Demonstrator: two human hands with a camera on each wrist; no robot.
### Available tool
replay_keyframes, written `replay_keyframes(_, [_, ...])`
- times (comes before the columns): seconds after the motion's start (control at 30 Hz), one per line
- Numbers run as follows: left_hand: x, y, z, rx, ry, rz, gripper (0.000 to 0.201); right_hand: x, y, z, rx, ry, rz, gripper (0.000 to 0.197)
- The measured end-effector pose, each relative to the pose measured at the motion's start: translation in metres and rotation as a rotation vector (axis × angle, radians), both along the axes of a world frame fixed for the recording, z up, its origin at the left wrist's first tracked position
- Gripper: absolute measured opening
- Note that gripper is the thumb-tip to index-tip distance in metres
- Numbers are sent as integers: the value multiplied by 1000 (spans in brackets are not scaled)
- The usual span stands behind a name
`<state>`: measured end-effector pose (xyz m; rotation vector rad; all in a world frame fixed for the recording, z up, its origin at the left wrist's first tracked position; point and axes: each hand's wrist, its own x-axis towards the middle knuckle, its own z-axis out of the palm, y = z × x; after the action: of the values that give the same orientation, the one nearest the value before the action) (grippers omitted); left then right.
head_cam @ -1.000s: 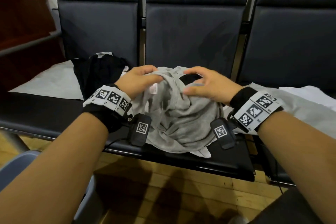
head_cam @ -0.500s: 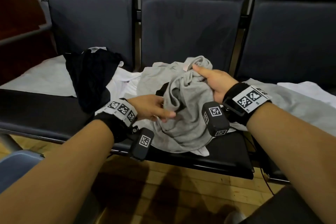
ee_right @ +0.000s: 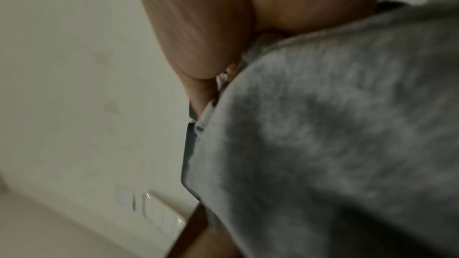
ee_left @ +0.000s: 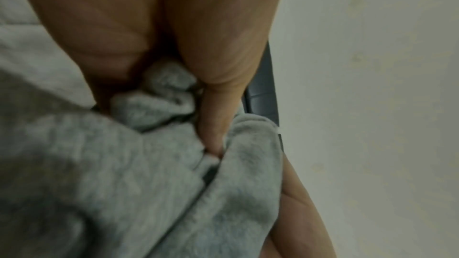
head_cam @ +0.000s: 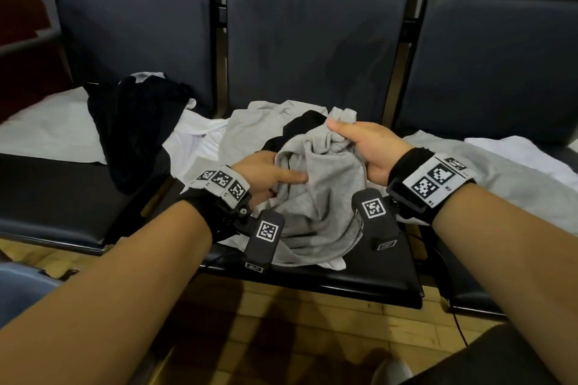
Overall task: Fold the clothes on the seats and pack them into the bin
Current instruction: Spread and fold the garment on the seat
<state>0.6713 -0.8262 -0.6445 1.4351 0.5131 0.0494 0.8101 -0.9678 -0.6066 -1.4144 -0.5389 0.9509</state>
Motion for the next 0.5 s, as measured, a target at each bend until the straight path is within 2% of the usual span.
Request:
replay_keyframes(0.03, [3, 0, 4, -6, -27, 56, 37, -1, -2, 0, -12, -125, 24, 38])
replay_keyframes(0.1, [7, 0, 11, -43, -119, 128, 33, -6, -7, 1, -21, -319, 153, 31])
replay_keyframes(0.2, [12, -5, 22, -75, -222, 123, 29, -13, -3, -9, -10, -348, 318, 43])
replay_keyframes(0.27, [14, -10, 27, -69, -263, 93, 27, -17, 4, -11, 13, -356, 240, 41])
replay_keyframes(0.3, [14, -13, 29, -67, -287, 72, 27, -18, 5, -10, 35, -335, 159, 37])
replay_keyframes(0.37, [13, -18, 30, -79, -290, 11, 26, -18, 5, -6, 84, -163, 26, 31])
replay_keyframes(0.43, [10, -18, 27, -122, -204, -102, 37, -12, 0, -2, 114, 61, -13, 31])
replay_keyframes(0.5, [7, -14, 20, -153, -92, -220, 51, -8, -5, 1, 104, 154, 14, 34])
